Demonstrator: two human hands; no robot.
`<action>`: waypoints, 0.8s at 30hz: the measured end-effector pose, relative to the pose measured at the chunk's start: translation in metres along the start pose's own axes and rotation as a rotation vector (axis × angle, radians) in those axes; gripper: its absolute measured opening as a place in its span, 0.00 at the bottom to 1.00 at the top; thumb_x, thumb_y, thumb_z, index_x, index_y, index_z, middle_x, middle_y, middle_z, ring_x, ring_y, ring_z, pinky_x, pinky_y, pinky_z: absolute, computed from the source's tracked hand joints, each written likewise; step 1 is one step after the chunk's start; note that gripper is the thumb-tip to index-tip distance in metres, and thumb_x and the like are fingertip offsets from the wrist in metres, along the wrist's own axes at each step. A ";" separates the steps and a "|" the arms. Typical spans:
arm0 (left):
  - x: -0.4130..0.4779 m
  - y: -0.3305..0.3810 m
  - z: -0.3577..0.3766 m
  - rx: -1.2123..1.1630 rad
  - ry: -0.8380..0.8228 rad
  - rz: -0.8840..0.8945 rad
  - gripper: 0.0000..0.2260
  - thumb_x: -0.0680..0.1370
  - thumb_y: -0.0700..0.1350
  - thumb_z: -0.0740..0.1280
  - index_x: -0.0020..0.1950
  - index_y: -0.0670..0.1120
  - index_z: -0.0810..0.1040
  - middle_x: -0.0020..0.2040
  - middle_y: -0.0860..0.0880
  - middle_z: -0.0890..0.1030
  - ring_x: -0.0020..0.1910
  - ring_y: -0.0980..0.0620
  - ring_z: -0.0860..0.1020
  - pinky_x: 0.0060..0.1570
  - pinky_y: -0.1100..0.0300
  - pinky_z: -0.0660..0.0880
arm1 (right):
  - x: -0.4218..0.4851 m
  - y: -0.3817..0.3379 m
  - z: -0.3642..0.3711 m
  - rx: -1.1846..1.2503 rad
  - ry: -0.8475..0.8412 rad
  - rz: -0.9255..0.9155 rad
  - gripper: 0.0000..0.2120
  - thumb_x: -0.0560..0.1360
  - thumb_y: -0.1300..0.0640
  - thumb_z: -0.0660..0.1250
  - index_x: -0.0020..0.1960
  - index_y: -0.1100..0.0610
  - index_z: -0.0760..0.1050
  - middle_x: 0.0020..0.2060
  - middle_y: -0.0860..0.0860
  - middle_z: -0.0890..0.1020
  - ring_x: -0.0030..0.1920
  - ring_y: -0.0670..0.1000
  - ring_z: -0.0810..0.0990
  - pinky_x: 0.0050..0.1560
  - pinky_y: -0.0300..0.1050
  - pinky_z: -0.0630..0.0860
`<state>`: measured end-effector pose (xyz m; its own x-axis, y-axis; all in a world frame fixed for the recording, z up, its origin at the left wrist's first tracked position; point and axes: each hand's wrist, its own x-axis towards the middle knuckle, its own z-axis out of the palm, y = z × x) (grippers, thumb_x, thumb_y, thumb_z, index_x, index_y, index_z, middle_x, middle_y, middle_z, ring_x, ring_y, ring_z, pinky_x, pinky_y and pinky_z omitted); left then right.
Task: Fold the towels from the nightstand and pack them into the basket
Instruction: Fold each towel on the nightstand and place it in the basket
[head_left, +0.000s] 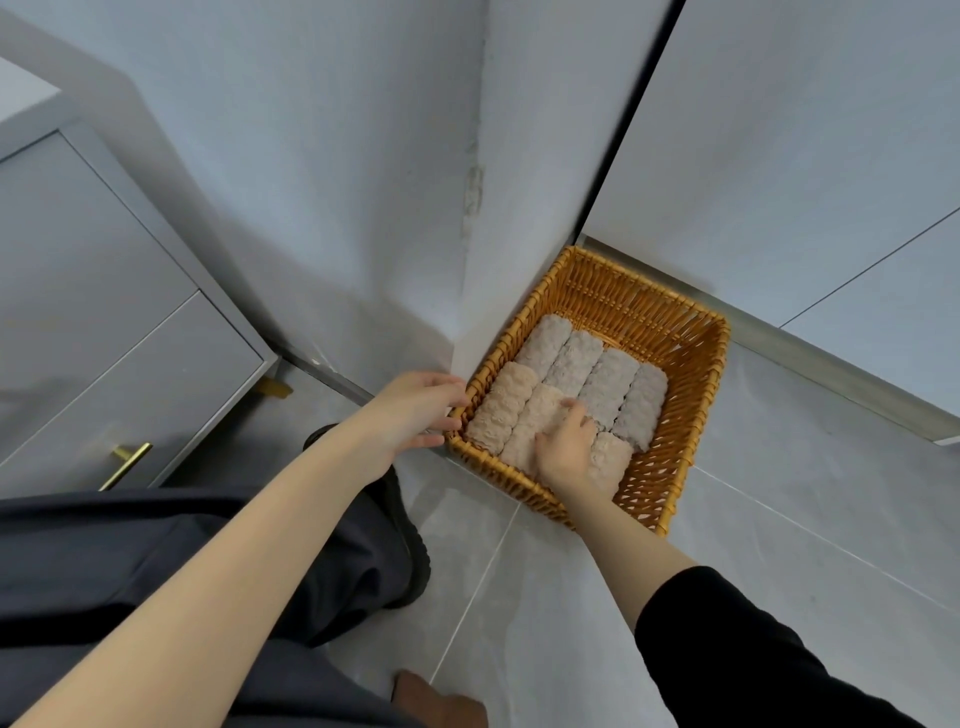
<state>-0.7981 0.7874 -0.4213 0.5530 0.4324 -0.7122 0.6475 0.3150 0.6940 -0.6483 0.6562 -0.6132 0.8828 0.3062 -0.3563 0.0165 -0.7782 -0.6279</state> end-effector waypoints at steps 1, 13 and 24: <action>0.000 0.000 0.000 0.003 -0.001 0.002 0.14 0.81 0.44 0.62 0.66 0.48 0.73 0.59 0.50 0.78 0.53 0.54 0.79 0.45 0.63 0.75 | 0.000 -0.002 -0.001 -0.054 -0.045 -0.085 0.29 0.74 0.69 0.63 0.71 0.54 0.59 0.65 0.57 0.63 0.41 0.48 0.73 0.40 0.43 0.76; 0.002 -0.001 0.001 0.033 -0.011 0.010 0.14 0.81 0.45 0.62 0.66 0.49 0.74 0.59 0.50 0.78 0.53 0.54 0.79 0.46 0.63 0.76 | 0.010 -0.005 -0.004 -0.375 -0.428 -0.223 0.49 0.69 0.62 0.75 0.78 0.61 0.46 0.63 0.60 0.68 0.58 0.56 0.70 0.61 0.48 0.71; -0.007 -0.003 -0.003 0.019 0.012 0.018 0.15 0.81 0.44 0.62 0.68 0.48 0.72 0.59 0.51 0.78 0.53 0.54 0.79 0.46 0.63 0.76 | 0.005 -0.018 -0.026 -0.272 -0.373 -0.266 0.23 0.77 0.64 0.62 0.72 0.61 0.65 0.48 0.54 0.78 0.46 0.52 0.77 0.41 0.38 0.72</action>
<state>-0.8054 0.7859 -0.4178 0.5584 0.4478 -0.6983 0.6472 0.2913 0.7044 -0.6318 0.6573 -0.5854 0.6053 0.6481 -0.4622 0.3819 -0.7459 -0.5457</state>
